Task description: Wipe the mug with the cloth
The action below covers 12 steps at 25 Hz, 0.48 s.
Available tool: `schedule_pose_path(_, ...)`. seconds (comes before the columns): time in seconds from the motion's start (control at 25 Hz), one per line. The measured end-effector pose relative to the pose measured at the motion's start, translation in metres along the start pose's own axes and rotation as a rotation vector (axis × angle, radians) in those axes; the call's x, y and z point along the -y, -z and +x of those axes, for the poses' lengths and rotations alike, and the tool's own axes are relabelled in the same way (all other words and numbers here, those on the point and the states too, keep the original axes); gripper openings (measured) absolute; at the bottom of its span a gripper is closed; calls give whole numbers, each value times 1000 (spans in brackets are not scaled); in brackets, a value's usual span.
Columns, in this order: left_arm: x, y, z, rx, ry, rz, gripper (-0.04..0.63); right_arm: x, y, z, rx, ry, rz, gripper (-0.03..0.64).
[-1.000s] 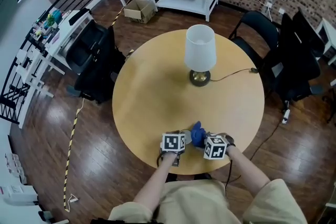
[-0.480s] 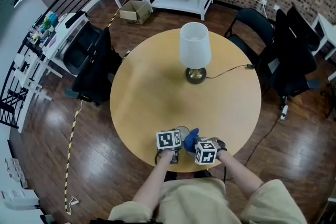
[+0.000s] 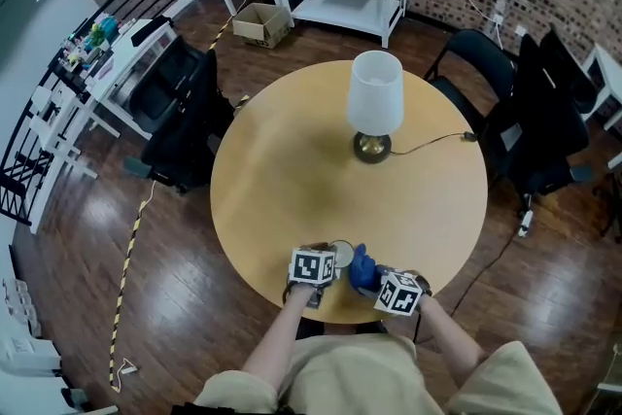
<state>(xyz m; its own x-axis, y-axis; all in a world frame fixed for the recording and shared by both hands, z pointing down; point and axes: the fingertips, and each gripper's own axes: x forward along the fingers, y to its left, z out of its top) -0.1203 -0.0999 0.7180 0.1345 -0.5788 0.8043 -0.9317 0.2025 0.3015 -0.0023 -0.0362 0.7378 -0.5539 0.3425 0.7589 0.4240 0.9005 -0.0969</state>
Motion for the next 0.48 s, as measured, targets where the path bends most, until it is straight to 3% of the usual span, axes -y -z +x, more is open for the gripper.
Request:
schedule_pose_path(0.12,-2,0,-21,71,29,-25,162,9,24,-29,22,53,110,69)
schedule_pose_path(0.2,-5,8,-38,89,38,-34,281,17,38,-46,43,85,200,69)
schedule_pose_path(0.36,0,44,-53,95,82,17,284,49,53,-74,85,149,359,72)
schedule_pose_path(0.48,19,67,-45,75,118,100,265,80,42,-93,119,185,393,72)
